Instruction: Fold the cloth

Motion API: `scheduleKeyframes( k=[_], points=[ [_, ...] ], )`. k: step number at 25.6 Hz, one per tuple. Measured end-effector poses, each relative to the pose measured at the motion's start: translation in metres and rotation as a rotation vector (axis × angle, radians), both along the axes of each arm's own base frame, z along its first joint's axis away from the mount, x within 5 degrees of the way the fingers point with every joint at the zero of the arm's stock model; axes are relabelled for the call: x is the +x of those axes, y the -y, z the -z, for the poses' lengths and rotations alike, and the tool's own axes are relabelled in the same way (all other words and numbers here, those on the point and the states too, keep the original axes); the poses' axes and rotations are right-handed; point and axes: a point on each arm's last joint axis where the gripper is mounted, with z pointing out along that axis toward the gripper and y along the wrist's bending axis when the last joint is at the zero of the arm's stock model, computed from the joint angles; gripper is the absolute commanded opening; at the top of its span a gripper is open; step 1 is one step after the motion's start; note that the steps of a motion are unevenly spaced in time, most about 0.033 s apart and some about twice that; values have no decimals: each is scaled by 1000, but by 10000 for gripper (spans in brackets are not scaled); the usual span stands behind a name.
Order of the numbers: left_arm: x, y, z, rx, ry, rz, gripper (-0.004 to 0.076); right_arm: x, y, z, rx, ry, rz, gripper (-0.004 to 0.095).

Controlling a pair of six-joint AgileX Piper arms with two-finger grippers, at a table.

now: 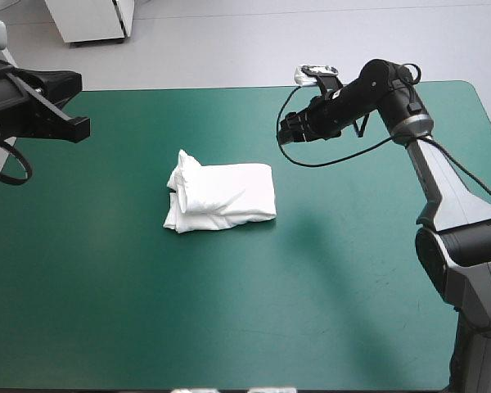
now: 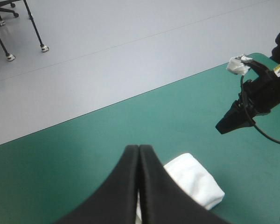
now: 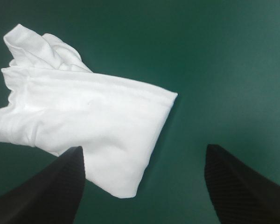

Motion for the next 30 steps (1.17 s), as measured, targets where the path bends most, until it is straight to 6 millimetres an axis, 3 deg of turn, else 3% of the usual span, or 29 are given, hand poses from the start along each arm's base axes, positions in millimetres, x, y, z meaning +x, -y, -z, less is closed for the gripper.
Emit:
scheduleKeyframes(
  k=[5, 13, 22, 23, 24, 25, 26, 28, 30],
  points=[
    [0, 2, 0, -13, -3, 16, -10, -1, -4, 31, 8, -110, -13, 672],
    [0, 2, 0, -12, -3, 16, -10, 14, -13, 83, 46, -240, -23, 672],
    [0, 2, 0, -11, -3, 15, -10, 27, -37, 138, 98, -326, -49, 661],
    [0, 2, 0, -11, -3, 15, -10, 27, -41, 141, 117, -334, -53, 621],
    [0, 2, 0, -11, -3, 15, -10, 26, -46, 142, 131, -340, -58, 517],
    [0, 2, 0, -11, -3, 15, -10, 25, -51, 144, 141, -344, -65, 398],
    [1, 2, 0, -11, -3, 15, -10, 24, -56, 147, 142, -351, -74, 219],
    [1, 2, 0, -11, -3, 15, -10, 23, -62, 152, 138, -352, -92, 7],
    [1, 2, 0, -11, -3, 15, -10, 23, -65, 157, 127, -345, -103, 0]
  ],
)
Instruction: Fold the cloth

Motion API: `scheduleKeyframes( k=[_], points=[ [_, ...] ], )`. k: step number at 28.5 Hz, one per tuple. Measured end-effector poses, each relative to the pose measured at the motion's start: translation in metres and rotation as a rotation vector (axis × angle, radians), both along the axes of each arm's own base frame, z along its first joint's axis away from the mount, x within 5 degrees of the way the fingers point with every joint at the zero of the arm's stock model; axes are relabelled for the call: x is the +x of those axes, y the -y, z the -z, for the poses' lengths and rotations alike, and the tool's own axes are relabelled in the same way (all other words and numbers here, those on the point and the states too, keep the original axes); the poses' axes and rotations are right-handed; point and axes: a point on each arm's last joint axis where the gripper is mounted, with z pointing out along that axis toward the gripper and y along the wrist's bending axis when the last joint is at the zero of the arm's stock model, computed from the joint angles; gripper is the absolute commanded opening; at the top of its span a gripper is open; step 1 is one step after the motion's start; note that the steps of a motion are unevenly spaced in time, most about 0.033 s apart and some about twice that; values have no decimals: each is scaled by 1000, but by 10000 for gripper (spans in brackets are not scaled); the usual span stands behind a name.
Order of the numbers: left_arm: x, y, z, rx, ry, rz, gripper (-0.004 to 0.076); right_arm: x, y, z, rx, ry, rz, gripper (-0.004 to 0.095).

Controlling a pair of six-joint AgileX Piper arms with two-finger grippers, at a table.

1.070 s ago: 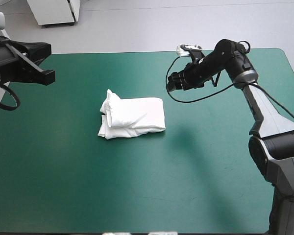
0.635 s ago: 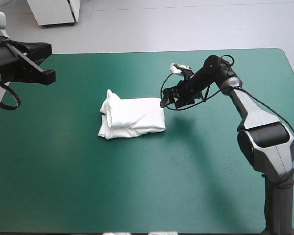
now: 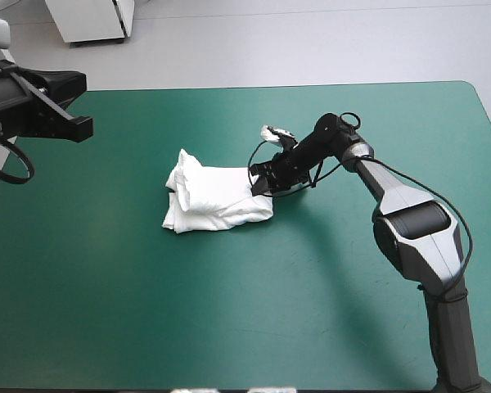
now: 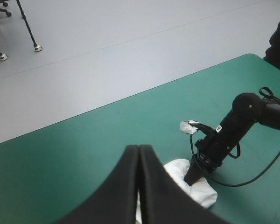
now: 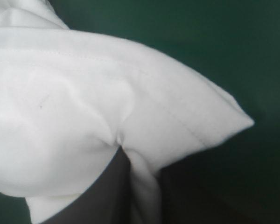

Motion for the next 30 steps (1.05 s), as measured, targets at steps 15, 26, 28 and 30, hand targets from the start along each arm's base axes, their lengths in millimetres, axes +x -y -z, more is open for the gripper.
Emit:
scheduleKeyframes(
  k=[15, 26, 28, 30],
  points=[
    [0, 0, 0, -2, 0, 3, -10, 12, 121, -34, -361, 57, 199, 0],
    [0, 0, 0, -1, 1, 4, -10, -55, 275, -54, -569, -69, 492, 0],
    [0, 0, 0, 0, 1, 4, -10, -74, 297, -58, -587, -88, 550, 0],
    [0, 1, 0, -3, 1, 7, -10, -90, 313, -60, -592, -103, 598, 0]
  ],
)
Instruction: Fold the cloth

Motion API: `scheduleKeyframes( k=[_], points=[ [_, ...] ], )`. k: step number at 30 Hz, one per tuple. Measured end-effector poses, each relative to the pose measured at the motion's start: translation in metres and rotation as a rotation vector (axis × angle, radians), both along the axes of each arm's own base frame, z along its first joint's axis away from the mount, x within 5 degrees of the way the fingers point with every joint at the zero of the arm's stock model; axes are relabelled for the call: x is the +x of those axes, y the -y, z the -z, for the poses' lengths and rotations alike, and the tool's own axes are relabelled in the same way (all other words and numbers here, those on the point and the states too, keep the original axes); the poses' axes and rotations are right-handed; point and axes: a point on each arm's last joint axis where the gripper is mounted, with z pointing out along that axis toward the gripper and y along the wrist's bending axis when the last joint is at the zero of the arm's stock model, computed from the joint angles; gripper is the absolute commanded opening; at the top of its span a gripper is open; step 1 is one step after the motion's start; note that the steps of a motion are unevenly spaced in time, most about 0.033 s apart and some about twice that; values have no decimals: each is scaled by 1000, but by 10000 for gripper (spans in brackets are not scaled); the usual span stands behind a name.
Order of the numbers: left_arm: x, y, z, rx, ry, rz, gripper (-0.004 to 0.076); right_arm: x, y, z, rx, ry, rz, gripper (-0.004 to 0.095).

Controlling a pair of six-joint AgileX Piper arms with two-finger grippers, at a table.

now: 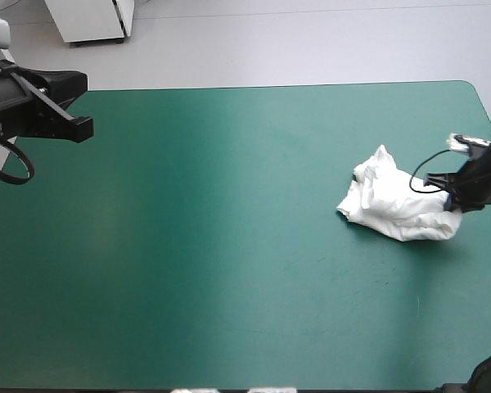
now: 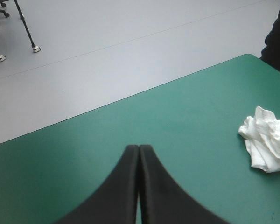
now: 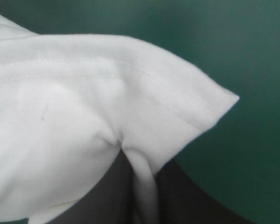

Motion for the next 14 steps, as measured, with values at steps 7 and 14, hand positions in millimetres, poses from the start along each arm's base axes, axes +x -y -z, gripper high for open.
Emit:
scheduleKeyframes(
  k=[7, 14],
  points=[
    [-2, 6, -1, -16, 6, 55, -10, -55, 44, -3, -33, 3, 167, 1],
    [-7, 22, 0, 15, 12, 141, -10, -70, 47, 3, -39, -32, 184, 344]
  ],
)
